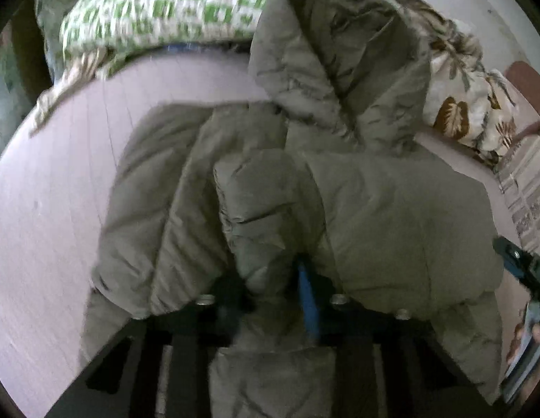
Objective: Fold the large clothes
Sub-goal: 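Fold the held sleeve across the jacket body with the right gripper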
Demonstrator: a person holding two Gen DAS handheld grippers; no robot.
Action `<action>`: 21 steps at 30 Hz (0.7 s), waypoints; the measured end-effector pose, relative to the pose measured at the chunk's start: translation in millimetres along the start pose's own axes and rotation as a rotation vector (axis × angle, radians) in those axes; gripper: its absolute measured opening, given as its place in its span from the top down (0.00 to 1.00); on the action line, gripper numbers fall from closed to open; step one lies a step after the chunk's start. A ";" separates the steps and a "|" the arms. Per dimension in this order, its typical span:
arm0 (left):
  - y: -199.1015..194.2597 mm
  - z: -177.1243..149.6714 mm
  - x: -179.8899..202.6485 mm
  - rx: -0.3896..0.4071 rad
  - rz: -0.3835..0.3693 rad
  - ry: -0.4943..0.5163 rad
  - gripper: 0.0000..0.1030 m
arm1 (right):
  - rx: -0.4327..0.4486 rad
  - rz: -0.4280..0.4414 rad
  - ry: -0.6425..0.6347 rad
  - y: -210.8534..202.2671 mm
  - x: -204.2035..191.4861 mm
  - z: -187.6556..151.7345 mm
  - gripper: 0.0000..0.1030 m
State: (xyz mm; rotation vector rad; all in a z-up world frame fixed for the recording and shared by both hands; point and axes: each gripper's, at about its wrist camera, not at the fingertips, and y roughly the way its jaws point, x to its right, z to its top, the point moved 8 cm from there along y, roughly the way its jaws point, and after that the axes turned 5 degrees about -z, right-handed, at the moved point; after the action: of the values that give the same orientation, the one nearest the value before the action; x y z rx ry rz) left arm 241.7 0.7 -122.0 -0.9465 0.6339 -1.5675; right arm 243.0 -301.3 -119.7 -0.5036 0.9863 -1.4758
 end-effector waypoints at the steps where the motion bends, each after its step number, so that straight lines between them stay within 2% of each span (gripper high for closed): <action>1: -7.2 0.9 -1.8 0.013 0.001 0.013 0.81 | -0.003 -0.006 -0.012 -1.0 0.9 -1.5 0.08; 5: -49.5 -1.6 -16.9 0.077 0.002 0.057 0.82 | 0.009 0.026 -0.082 -9.6 -18.8 -3.6 0.08; 8: -41.7 -16.1 -28.2 0.023 -0.014 0.096 0.81 | 0.005 0.067 -0.123 -11.9 -34.1 -13.2 0.08; 10: -20.4 -31.0 -40.2 -0.024 0.015 0.103 0.72 | -0.029 0.052 -0.138 1.0 -36.8 -23.4 0.08; 11: -13.7 -34.9 -44.8 -0.018 0.009 0.102 0.64 | -0.045 0.033 -0.147 9.9 -36.4 -28.7 0.08; 13: -15.1 -36.1 -50.8 0.017 -0.019 0.076 0.59 | -0.070 -0.010 -0.183 29.2 -34.0 -40.3 0.04; 15: -24.9 -34.3 -56.1 0.021 -0.023 0.037 0.47 | -0.062 -0.016 -0.183 31.6 -30.8 -43.4 0.02; 16: -32.2 -32.6 -59.6 0.033 -0.006 0.034 0.45 | -0.068 -0.017 -0.176 28.6 -29.4 -42.5 0.02; 19: -65.4 -17.9 -67.4 0.135 0.046 0.042 0.43 | -0.037 -0.017 -0.155 6.8 -25.6 -33.6 0.02; 21: -81.7 -6.2 -67.6 0.199 0.051 0.027 0.40 | -0.009 0.001 -0.165 -7.5 -31.2 -24.9 0.02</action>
State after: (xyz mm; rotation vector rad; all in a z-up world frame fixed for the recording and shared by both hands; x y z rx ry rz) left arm 194.8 83.2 -74.3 -0.7563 0.5056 -1.5682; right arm 224.4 -265.2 -119.7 -0.6215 0.8629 -1.4057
